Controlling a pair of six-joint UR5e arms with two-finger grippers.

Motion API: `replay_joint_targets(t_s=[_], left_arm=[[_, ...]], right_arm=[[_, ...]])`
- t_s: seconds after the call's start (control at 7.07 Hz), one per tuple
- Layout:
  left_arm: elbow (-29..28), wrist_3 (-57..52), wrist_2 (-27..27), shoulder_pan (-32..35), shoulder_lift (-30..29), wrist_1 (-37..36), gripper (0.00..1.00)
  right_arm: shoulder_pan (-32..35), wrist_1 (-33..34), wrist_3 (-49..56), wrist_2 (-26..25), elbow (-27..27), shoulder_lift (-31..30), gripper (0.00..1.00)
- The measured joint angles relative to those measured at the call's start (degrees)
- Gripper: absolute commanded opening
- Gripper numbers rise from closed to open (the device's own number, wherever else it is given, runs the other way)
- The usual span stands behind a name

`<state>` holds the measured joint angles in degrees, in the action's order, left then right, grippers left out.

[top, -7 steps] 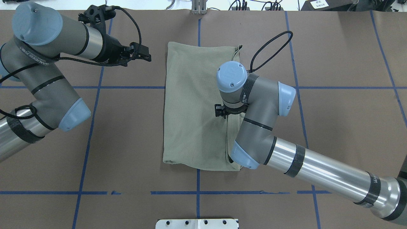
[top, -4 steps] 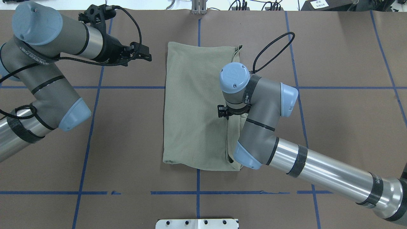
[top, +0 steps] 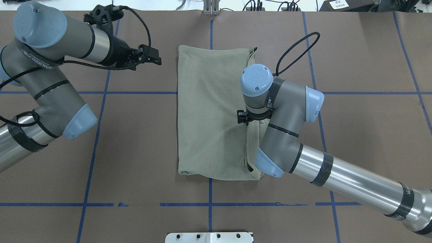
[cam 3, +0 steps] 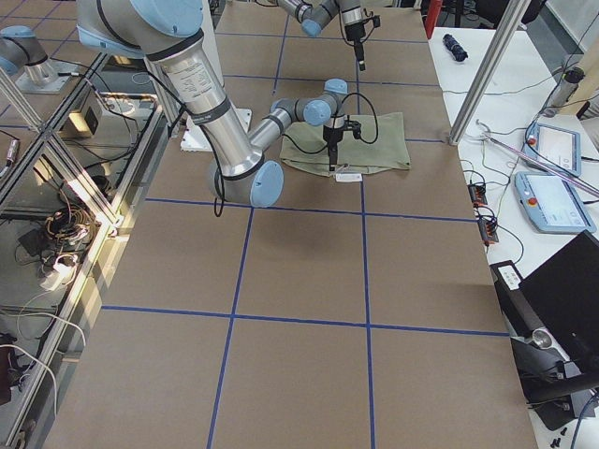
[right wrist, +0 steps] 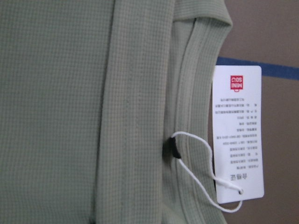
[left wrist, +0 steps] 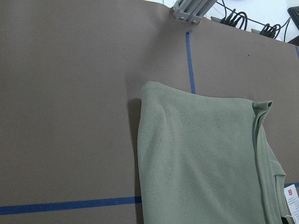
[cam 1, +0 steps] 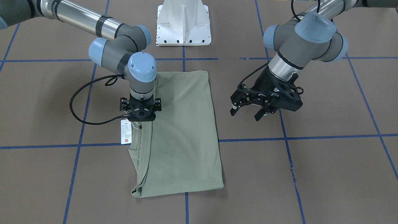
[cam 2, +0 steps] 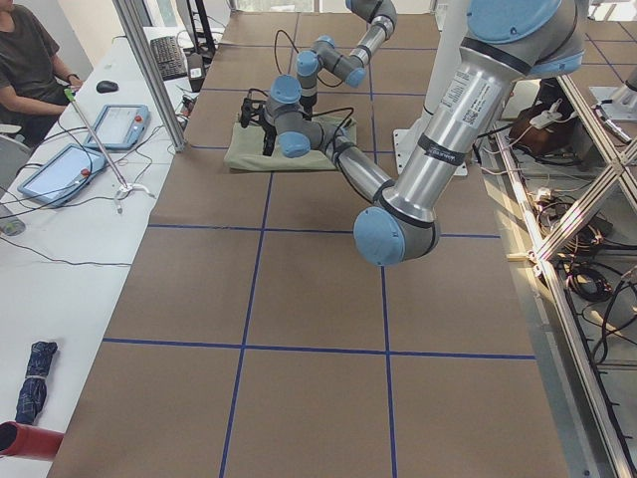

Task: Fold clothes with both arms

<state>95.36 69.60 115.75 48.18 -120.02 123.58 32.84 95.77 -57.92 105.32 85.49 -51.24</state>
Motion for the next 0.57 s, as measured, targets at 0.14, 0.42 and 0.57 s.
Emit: replay_joint_targets(t_s=[0.14,0.42,0.57], left_arm=[[0.00,0.01,0.00,-0.04,-0.09,-0.05,1.00],[-0.02,0.05,-0.06,-0.17,-0.28,-0.10,1.00],[-0.05,0.13,-0.08,-0.29,-0.34,-0.09,1.00]], right_arm=[[0.17,0.04,0.14,0.06,1.56,-1.13,1.00],[0.41,0.30,0.39,0.08,3.52,-3.00,1.00],[0.43,0.40,0.61,0.07,3.72,-3.51,1.00]])
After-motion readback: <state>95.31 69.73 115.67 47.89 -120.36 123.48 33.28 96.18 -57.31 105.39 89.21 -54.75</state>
